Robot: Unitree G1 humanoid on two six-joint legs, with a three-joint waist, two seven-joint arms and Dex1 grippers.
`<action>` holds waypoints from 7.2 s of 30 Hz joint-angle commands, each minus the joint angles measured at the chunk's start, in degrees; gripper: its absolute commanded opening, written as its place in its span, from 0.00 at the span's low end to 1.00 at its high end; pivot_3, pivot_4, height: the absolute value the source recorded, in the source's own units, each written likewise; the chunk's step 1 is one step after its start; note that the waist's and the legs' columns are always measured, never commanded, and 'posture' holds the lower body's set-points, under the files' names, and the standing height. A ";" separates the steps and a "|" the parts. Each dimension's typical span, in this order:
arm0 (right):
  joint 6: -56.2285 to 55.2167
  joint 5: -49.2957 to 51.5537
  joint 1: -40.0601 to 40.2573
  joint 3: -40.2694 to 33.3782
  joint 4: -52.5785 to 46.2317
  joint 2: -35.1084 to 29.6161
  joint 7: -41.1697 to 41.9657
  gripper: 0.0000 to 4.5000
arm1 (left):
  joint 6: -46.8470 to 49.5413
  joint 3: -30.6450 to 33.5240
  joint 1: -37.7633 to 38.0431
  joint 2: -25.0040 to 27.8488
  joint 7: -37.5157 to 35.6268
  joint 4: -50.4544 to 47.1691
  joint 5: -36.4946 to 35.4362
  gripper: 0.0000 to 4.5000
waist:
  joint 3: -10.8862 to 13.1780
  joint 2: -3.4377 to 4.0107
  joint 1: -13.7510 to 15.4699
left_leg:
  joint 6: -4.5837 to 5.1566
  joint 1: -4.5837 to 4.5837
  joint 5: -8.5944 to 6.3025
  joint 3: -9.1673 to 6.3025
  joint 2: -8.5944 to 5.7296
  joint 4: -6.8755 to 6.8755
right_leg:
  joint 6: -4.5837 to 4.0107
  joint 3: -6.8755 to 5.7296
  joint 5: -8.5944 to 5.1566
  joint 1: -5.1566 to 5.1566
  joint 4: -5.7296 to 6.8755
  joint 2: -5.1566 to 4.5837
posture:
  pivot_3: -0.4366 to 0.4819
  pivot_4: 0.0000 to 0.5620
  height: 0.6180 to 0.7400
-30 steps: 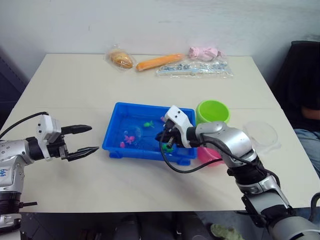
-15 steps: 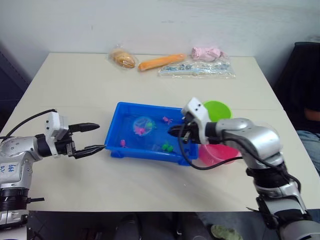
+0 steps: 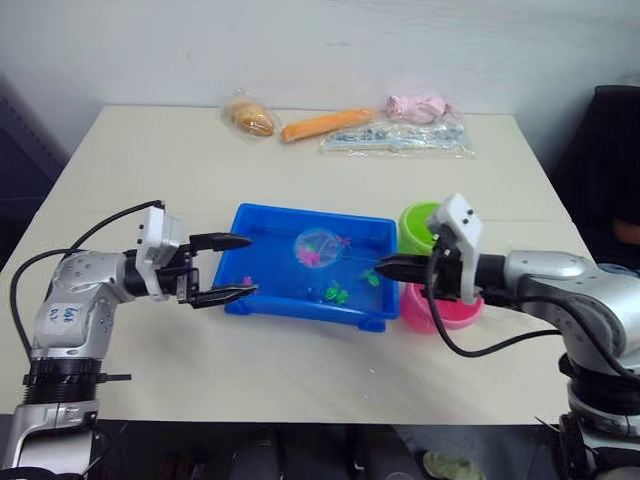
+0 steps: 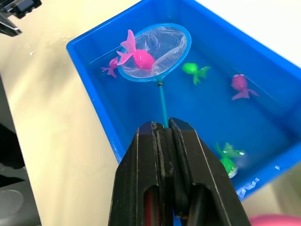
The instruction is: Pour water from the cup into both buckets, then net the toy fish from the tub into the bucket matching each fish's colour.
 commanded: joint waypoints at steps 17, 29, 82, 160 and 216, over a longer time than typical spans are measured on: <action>6.67 26.09 30.54 -52.12 -20.76 -7.43 -6.19 0.00 | 2.17 -6.38 -10.18 -8.63 -2.68 2.80 -2.18 0.99 | 0.00 0.00 0.39 | 0.02 0.11 0.03 -0.13 -0.13 0.01 | 0.07 0.13 0.04 0.22 -0.28 0.25 | 0.48 0.27 1.00; -14.52 15.69 60.35 -59.50 -26.74 2.66 -4.28 0.00 | -0.23 -10.97 -11.12 -13.70 -4.87 4.80 -0.14 0.99 | -0.02 0.01 1.44 | 0.09 0.18 0.06 -0.13 -0.38 0.01 | 0.34 0.48 0.20 0.38 -0.56 0.51 | 0.48 0.27 1.00; -110.22 -81.09 68.23 -30.39 -4.13 9.09 -30.46 0.00 | -3.13 -10.93 -8.93 -17.44 1.02 4.00 0.85 0.99 | -0.05 0.06 1.40 | -0.19 0.64 0.28 -0.09 -0.43 0.08 | 0.20 0.55 0.12 0.64 -0.17 0.53 | 0.48 0.27 1.00; 19.01 15.89 -2.86 -5.19 6.11 5.69 -29.09 0.00 | -7.18 6.41 6.70 1.95 7.23 2.76 1.61 0.99 | -0.02 0.06 -0.17 | 0.11 0.77 -0.04 -0.11 0.04 -0.48 | -0.07 0.10 0.01 0.82 -0.65 -0.20 | 0.48 0.27 1.00; 8.17 3.37 -6.98 5.83 7.54 10.69 -35.33 0.00 | -7.74 4.24 4.74 -1.20 8.45 1.83 1.87 0.99 | -0.03 0.05 -0.33 | -0.11 0.05 0.14 0.02 0.06 -0.43 | -0.02 0.16 0.03 -0.02 -0.23 -0.01 | 0.48 0.27 1.00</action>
